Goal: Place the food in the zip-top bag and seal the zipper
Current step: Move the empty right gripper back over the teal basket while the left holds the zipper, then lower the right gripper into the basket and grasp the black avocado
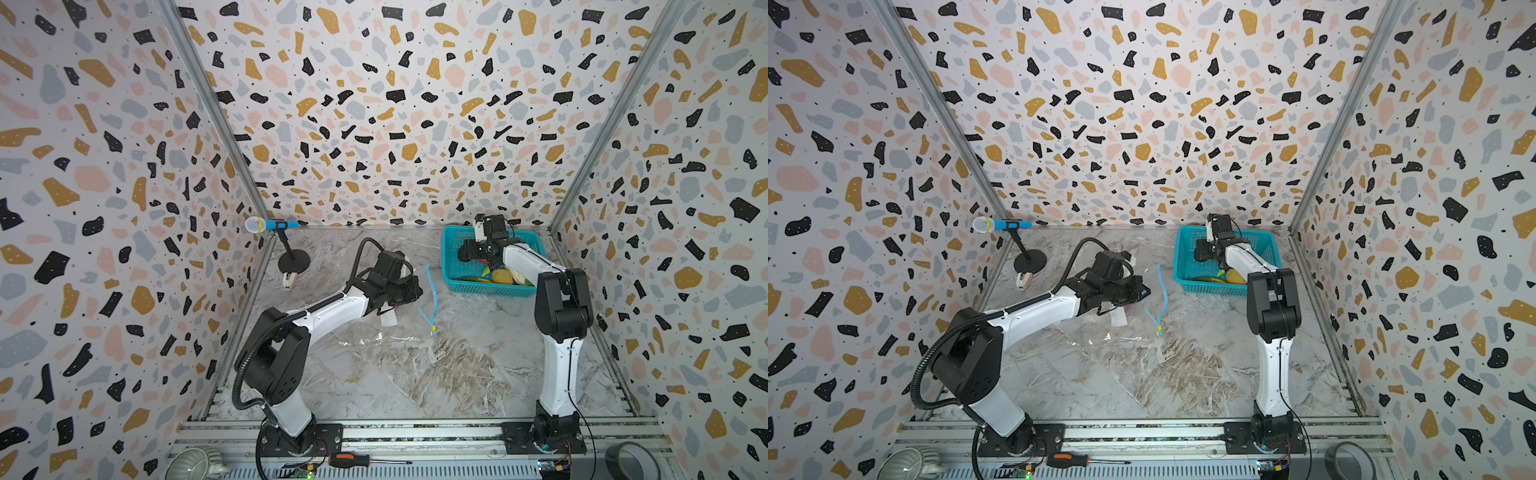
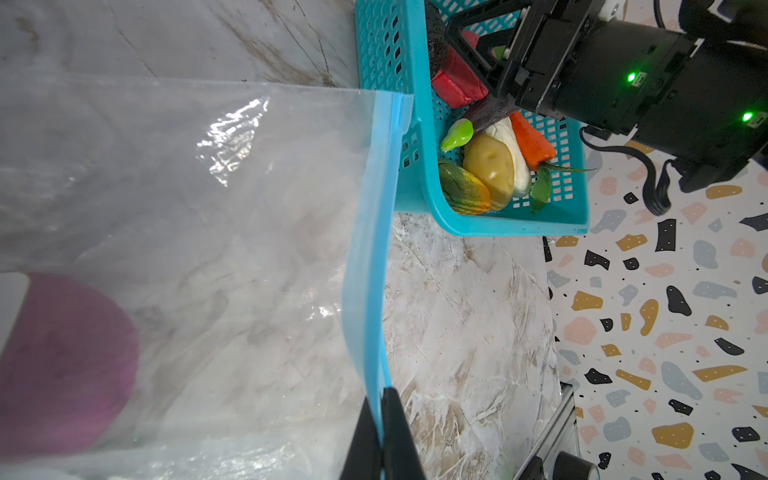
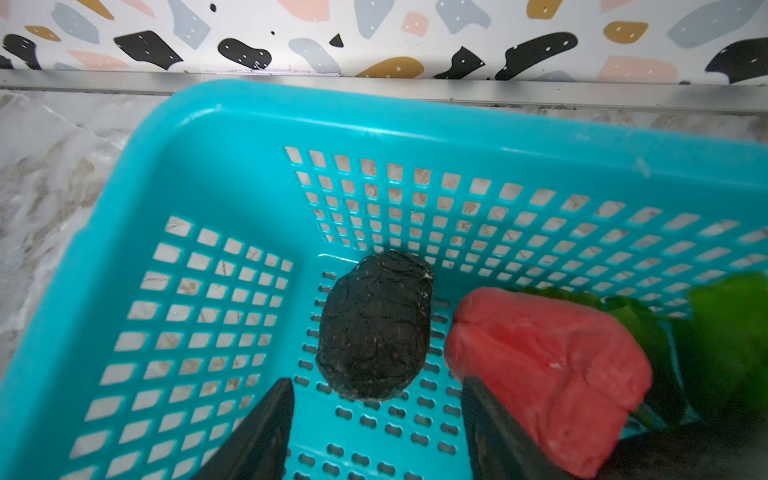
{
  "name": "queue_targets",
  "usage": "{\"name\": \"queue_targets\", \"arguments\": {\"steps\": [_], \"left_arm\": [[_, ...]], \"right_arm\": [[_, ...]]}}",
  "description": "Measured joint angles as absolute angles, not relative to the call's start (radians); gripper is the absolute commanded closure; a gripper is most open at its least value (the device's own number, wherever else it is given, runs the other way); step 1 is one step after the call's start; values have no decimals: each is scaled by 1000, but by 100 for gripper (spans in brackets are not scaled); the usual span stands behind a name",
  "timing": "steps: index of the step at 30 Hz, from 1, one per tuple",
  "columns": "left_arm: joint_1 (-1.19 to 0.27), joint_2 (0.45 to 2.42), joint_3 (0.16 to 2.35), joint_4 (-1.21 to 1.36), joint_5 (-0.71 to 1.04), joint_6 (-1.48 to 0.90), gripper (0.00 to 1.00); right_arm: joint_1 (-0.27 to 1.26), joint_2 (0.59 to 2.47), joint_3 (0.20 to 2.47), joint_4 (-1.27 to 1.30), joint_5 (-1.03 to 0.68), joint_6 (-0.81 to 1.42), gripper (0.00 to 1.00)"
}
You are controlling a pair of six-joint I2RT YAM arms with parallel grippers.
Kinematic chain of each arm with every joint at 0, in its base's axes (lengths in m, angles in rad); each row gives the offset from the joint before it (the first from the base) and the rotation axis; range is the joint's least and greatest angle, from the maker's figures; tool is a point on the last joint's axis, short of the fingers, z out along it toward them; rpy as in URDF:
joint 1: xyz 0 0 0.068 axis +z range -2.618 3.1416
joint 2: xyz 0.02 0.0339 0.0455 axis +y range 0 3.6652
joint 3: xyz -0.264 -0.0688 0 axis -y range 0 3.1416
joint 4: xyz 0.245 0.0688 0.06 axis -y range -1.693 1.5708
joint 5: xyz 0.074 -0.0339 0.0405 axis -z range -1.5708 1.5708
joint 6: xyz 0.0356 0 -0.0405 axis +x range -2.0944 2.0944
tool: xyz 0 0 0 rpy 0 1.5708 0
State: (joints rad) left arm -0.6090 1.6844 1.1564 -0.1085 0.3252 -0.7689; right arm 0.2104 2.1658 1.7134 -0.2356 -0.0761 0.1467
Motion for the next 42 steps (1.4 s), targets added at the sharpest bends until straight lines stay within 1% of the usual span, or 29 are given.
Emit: {"name": "queue_targets", "arguments": {"steps": [16, 23, 25, 37, 42], "left_arm": [[-602, 1684, 1156, -110, 329, -766, 100], [-595, 1684, 1156, -110, 329, -759, 100], [-590, 1684, 1156, -110, 329, -759, 100], [-589, 1684, 1156, -110, 329, -752, 100], [-589, 1684, 1156, -110, 328, -752, 100]], "right_arm": [[242, 2329, 1922, -297, -33, 117, 33], [254, 2377, 1974, -330, -9, 110, 27], [259, 2397, 2000, -339, -2, 108, 27], [269, 2432, 2017, -359, 12, 113, 42], [269, 2432, 2015, -356, 0, 119, 46]]}}
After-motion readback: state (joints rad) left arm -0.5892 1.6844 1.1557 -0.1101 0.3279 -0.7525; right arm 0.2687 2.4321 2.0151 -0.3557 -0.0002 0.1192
